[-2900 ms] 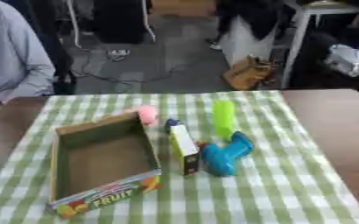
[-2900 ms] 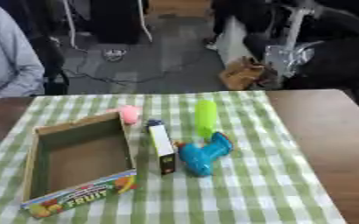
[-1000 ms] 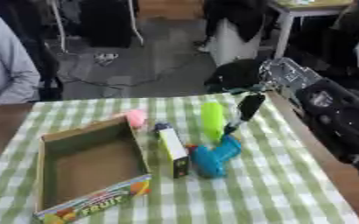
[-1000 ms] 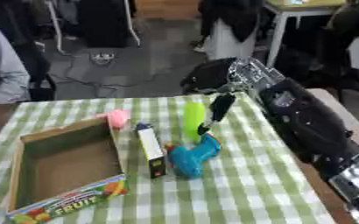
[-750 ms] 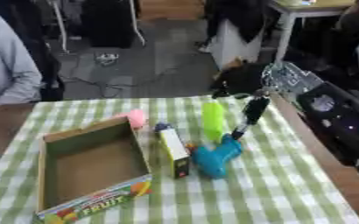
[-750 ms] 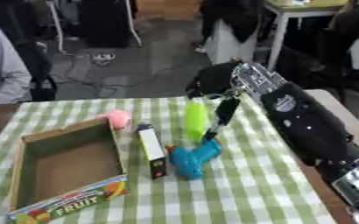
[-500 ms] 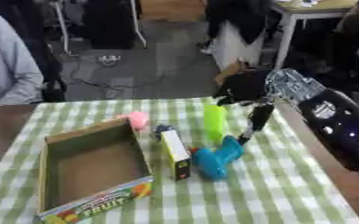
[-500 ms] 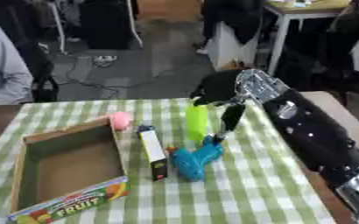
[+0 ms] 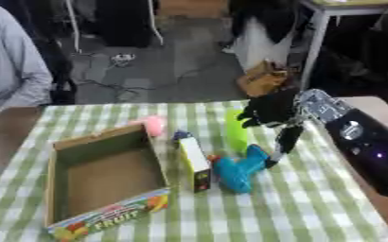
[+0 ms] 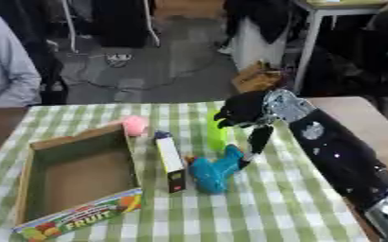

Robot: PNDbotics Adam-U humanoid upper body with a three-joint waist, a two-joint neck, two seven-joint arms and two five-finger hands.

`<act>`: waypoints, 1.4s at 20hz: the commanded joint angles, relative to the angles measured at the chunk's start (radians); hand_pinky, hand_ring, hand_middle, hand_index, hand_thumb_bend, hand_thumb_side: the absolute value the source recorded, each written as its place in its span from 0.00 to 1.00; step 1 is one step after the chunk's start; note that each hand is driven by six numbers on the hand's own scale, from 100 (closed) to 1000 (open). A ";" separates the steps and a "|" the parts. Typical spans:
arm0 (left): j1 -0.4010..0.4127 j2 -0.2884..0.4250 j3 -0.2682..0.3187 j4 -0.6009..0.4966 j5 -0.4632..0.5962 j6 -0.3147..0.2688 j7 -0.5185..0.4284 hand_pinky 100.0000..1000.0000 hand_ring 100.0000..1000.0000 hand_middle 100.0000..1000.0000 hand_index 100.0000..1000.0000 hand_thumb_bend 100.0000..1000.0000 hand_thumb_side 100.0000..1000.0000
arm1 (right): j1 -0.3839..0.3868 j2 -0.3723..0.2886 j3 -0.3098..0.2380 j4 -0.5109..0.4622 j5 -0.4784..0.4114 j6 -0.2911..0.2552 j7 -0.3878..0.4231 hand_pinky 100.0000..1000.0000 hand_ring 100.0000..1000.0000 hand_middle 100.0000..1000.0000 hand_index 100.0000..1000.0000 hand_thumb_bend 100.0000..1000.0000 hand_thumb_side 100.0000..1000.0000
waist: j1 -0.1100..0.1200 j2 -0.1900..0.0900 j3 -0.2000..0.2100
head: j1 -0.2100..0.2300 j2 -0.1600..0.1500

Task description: Pick up objects on the table and place them in the box.

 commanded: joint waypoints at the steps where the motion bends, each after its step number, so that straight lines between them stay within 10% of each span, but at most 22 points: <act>1: -0.021 0.008 0.005 -0.013 -0.003 -0.003 0.004 0.77 0.82 0.85 0.91 0.02 1.00 | -0.012 -0.005 -0.010 -0.005 0.039 0.003 -0.020 1.00 1.00 1.00 1.00 0.76 0.88 | 0.000 0.004 0.002 | 0.000 -0.015; 28: -0.028 -0.007 0.006 -0.013 0.001 -0.006 0.005 0.77 0.82 0.84 0.91 0.02 1.00 | 0.023 0.114 -0.077 0.137 0.320 0.054 -0.208 1.00 0.99 0.98 1.00 0.65 0.83 | 0.022 0.013 0.016 | -0.052 -0.080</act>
